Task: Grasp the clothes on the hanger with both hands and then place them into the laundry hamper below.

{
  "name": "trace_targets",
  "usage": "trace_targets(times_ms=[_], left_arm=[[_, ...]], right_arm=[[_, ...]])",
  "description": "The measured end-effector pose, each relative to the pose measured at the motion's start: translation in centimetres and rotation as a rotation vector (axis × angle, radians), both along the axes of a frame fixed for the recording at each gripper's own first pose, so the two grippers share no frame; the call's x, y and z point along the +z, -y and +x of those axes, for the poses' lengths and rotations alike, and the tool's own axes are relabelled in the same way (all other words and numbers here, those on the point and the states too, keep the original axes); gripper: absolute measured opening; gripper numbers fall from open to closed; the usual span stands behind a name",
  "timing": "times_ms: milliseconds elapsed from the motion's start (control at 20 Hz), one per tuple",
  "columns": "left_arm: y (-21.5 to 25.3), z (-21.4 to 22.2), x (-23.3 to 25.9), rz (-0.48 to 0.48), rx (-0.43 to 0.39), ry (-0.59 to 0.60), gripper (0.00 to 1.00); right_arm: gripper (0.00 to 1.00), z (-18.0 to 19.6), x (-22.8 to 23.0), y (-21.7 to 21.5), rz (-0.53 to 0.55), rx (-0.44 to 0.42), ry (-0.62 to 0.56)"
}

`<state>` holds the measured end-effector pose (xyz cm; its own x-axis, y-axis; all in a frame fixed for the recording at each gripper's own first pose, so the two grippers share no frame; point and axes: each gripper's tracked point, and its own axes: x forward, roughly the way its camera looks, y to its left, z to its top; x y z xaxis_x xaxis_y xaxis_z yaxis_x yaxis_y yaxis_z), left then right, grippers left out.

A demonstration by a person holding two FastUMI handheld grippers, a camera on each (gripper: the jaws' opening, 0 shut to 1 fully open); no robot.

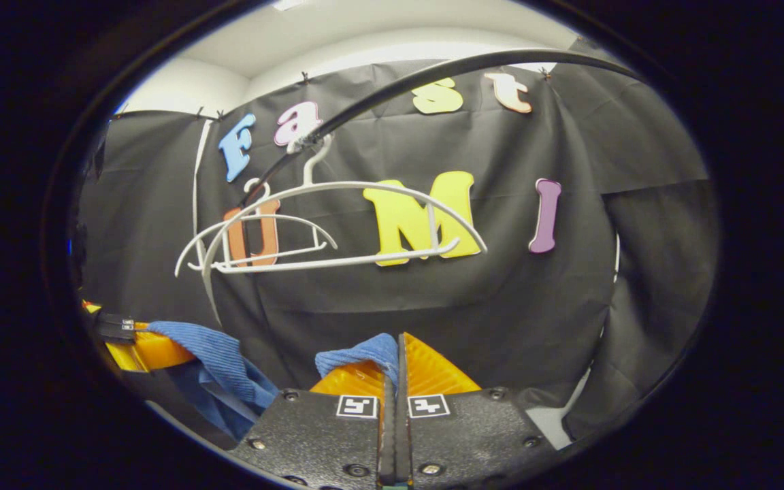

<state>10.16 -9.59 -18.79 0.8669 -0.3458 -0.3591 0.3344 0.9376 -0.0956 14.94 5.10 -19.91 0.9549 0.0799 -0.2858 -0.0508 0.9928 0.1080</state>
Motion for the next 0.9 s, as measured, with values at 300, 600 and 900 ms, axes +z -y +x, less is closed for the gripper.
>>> trace_targets(times_ms=[300,600,900], left_arm=[[1.5,-0.5,2.8,-0.047,-0.045,0.031,0.05],[0.8,-0.6,0.9,-0.074,-0.030,-0.014,0.05],[-0.8,-1.8,-7.5,-0.037,-0.004,-0.155,0.00]], right_arm=[[0.04,-0.3,1.9,-2.4,0.113,0.077,-0.005],[0.04,-0.4,-0.2,-5.2,0.135,0.153,-0.050],[0.04,-0.7,-7.9,-7.0,0.114,0.196,-0.214]])
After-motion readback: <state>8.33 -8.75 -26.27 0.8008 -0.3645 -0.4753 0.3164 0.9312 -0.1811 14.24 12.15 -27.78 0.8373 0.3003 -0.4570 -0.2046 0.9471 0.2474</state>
